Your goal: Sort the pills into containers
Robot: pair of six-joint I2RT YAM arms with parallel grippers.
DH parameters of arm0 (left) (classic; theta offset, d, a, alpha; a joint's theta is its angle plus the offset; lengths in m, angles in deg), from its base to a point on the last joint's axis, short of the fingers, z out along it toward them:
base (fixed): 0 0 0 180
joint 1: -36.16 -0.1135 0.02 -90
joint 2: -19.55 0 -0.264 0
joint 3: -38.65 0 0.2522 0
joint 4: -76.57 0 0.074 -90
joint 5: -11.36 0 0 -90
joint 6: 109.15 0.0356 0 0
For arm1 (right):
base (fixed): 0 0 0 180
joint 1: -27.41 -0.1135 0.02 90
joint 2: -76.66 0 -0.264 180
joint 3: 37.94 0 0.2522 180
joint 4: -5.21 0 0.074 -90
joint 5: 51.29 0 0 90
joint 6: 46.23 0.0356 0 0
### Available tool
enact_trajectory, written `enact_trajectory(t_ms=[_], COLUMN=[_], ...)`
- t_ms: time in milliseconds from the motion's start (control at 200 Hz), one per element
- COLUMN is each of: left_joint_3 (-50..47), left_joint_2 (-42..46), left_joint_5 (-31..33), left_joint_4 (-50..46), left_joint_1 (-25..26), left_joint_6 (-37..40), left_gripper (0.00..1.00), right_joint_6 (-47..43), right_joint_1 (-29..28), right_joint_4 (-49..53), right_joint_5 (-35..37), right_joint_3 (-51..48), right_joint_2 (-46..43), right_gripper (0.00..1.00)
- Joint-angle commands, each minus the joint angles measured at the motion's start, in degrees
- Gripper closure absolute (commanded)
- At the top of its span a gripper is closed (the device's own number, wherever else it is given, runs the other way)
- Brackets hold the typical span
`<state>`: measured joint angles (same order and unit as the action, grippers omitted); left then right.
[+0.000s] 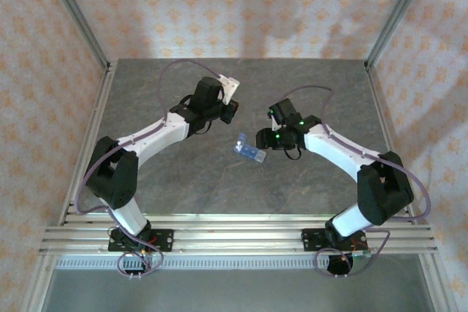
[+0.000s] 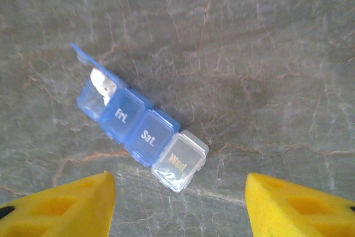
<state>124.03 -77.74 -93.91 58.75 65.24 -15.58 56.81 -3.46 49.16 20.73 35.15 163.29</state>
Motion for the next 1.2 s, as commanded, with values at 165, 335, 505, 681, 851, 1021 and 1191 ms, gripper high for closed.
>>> enact_trajectory(t_ms=[165,335,505,681,851,1021,1191], left_joint_3=[0.28,-0.04,-0.42,-0.89,-1.50,-2.29,-2.87], left_joint_2=[0.35,0.33,0.49,0.84,1.33,1.95,2.35], left_joint_5=[1.11,1.32,1.35,1.48,1.43,1.37,1.08], left_joint_4=[-1.17,-0.57,-0.04,0.16,0.26,0.62,1.13], left_joint_1=[-1.31,-2.11,-2.39,-2.62,-2.93,-2.96,-3.05], left_joint_6=[0.49,-0.07,-0.50,-0.50,-0.50,-0.52,-0.76], left_gripper=[1.00,1.00,1.00,1.00,1.00,1.00,1.00], right_joint_6=[0.55,2.31,3.70,3.57,3.32,2.92,2.38], right_joint_1=[-5.20,-8.94,-10.88,-10.88,-10.25,-7.89,-5.53], right_joint_4=[0.34,-2.10,-3.90,-3.95,-3.31,-2.77,-2.64], right_joint_5=[-2.92,-5.92,-6.45,-4.04,-1.65,-1.18,-0.80], right_joint_3=[-3.40,-3.39,-2.90,-1.97,-0.06,1.02,1.47], right_joint_2=[1.53,4.66,7.03,9.47,11.37,11.47,12.51], right_gripper=[0.38,0.39,0.40,0.40,0.40,0.40,0.41])
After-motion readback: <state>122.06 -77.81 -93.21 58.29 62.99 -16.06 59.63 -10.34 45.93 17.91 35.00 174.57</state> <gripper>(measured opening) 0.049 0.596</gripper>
